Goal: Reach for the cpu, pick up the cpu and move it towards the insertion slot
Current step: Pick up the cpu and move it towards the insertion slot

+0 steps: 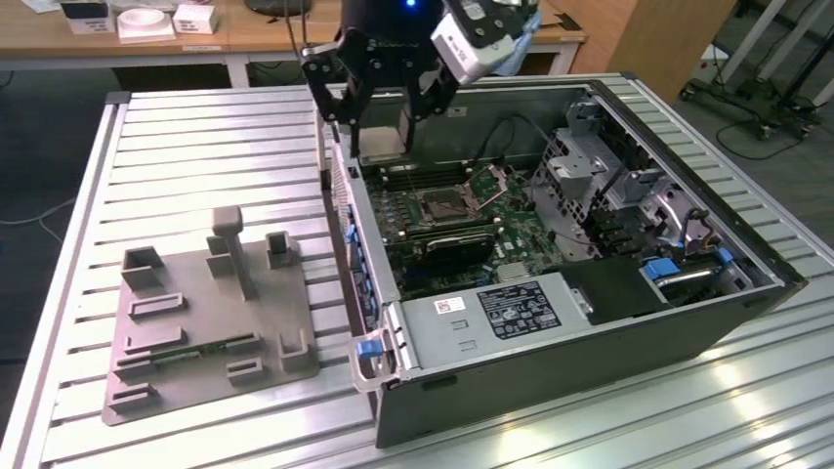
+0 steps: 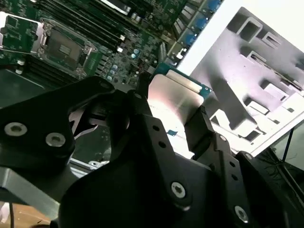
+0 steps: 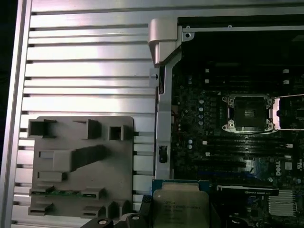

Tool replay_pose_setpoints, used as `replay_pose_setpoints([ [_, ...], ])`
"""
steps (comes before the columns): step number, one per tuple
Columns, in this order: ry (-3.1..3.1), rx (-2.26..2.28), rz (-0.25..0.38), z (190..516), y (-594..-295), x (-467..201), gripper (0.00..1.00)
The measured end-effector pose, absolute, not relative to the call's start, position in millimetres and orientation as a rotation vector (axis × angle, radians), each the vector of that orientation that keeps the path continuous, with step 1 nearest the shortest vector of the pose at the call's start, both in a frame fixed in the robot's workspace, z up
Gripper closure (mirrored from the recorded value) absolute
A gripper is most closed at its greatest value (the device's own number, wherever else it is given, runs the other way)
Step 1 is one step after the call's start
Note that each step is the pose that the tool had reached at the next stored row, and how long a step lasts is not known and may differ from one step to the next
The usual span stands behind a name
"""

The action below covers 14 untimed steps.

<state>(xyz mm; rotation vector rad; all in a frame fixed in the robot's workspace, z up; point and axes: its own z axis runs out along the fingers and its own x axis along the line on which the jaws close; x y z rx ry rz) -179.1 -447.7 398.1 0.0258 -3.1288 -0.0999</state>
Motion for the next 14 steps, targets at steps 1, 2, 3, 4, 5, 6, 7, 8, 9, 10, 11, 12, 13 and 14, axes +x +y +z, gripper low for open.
replay_pose_setpoints([
  [1, -3.129, 0.026, -0.100, 398.0, -447.6, -176.5, 0.46],
  [2, -3.129, 0.026, -0.100, 398.0, -447.6, -173.7, 0.46],
  [3, -3.129, 0.026, -0.100, 397.9, -447.5, -171.1, 0.46],
  [4, -3.129, 0.026, -0.100, 397.8, -447.4, -168.5, 0.46],
  [5, -3.129, 0.026, -0.100, 397.7, -447.4, -165.9, 0.46],
  [6, -3.129, 0.026, -0.100, 397.6, -447.3, -163.3, 0.46],
  [7, -3.129, 0.026, -0.100, 397.5, -447.3, -160.7, 0.46],
  [8, -3.129, 0.026, -0.100, 397.4, -447.2, -157.9, 0.46],
  [9, -3.129, 0.026, -0.100, 397.4, -447.1, -155.3, 0.46],
  [10, -3.129, 0.026, -0.100, 397.3, -447.1, -152.7, 0.46],
  [11, -3.129, 0.026, -0.100, 397.2, -447.0, -150.1, 0.46],
  [12, -3.129, 0.027, -0.100, 397.1, -447.0, -147.5, 0.46],
  [13, -3.129, 0.027, -0.100, 397.0, -446.9, -144.9, 0.46],
  [14, -3.129, 0.027, -0.100, 397.0, -446.9, -142.1, 0.46],
])
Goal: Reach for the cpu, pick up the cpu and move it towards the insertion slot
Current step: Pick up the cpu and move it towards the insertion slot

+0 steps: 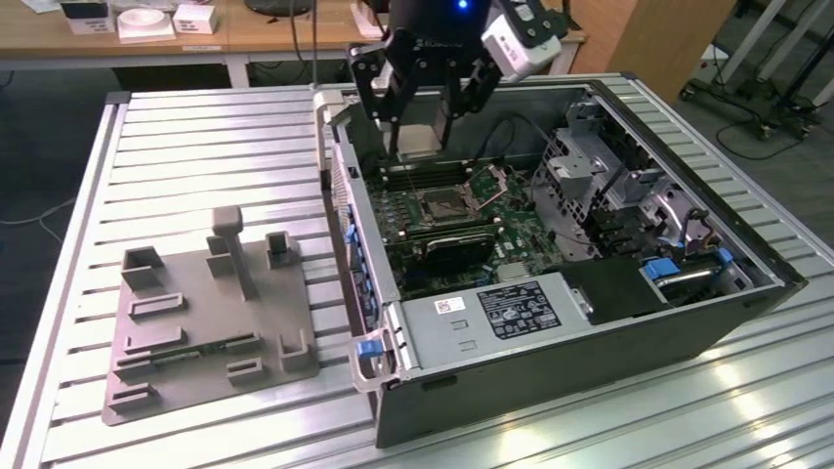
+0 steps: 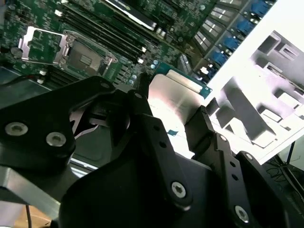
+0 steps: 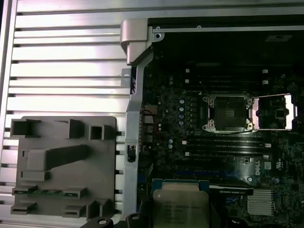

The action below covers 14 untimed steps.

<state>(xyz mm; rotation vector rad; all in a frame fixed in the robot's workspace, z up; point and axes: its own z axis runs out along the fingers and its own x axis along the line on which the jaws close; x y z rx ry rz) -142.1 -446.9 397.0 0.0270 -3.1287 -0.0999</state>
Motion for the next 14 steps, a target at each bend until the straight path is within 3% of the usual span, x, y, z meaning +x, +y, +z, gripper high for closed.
replay_pose_setpoints([
  [14, -3.129, 0.028, -0.100, 395.8, -446.0, -105.3, 0.46],
])
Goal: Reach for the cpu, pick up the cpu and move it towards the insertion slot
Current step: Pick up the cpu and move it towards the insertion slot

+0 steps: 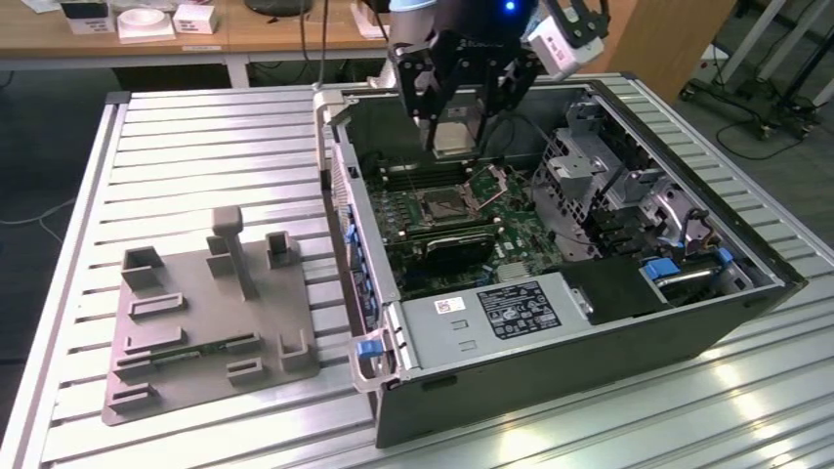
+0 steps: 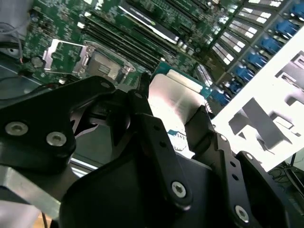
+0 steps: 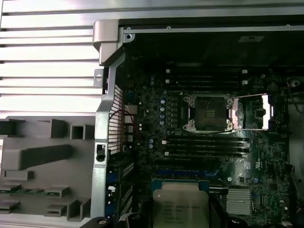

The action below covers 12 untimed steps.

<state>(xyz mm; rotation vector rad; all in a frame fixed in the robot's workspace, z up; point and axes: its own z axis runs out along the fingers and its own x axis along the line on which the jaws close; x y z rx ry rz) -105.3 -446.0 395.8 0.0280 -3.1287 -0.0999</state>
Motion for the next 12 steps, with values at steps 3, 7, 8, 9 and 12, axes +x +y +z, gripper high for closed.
replay_pose_setpoints([
  [3, -3.129, 0.028, -0.100, 395.4, -445.9, -104.7, 0.46],
  [7, -3.129, 0.028, -0.100, 395.0, -445.7, -107.5, 0.46],
  [8, -3.129, 0.028, -0.100, 395.0, -445.7, -107.5, 0.46],
  [9, -3.129, 0.028, -0.100, 395.0, -445.7, -107.5, 0.46],
  [12, -3.129, 0.028, -0.100, 395.0, -445.7, -107.5, 0.46],
])
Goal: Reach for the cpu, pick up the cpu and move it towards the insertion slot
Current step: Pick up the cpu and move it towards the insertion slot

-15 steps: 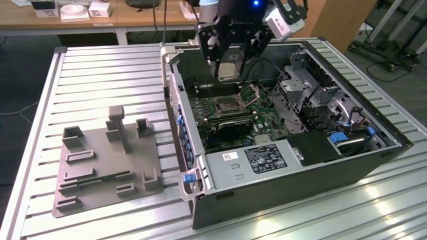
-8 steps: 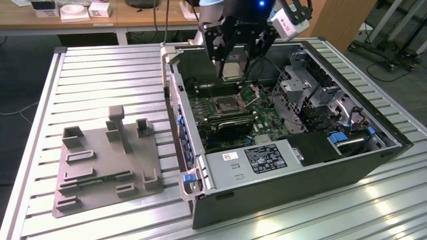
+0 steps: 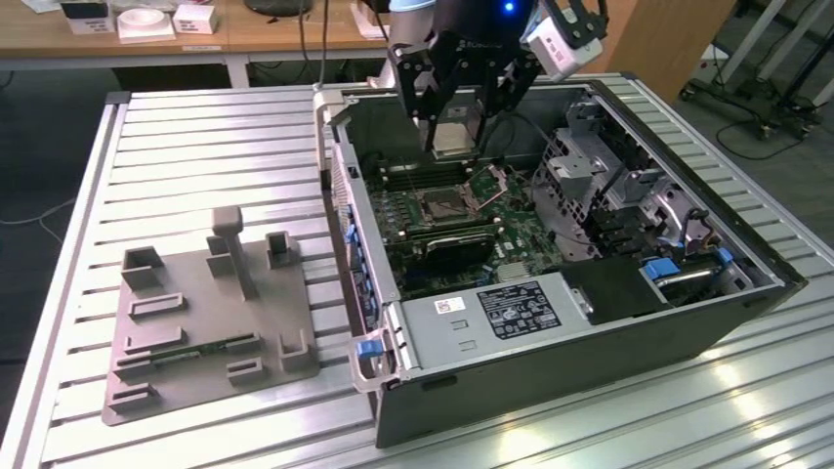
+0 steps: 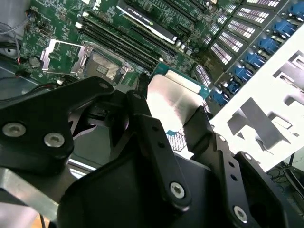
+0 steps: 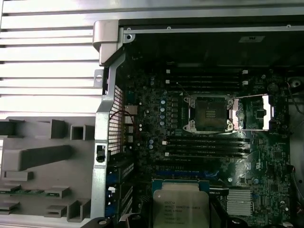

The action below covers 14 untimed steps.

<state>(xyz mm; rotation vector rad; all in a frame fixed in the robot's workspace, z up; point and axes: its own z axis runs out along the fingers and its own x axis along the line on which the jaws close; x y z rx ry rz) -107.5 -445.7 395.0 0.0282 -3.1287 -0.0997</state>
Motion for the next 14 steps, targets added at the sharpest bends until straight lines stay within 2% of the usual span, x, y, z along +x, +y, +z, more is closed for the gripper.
replay_pose_setpoints([
  [9, -3.129, 0.028, -0.100, 394.6, -445.5, -77.6, 0.46],
  [14, -3.129, 0.028, -0.100, 392.9, -433.9, -70.4, 0.46],
])
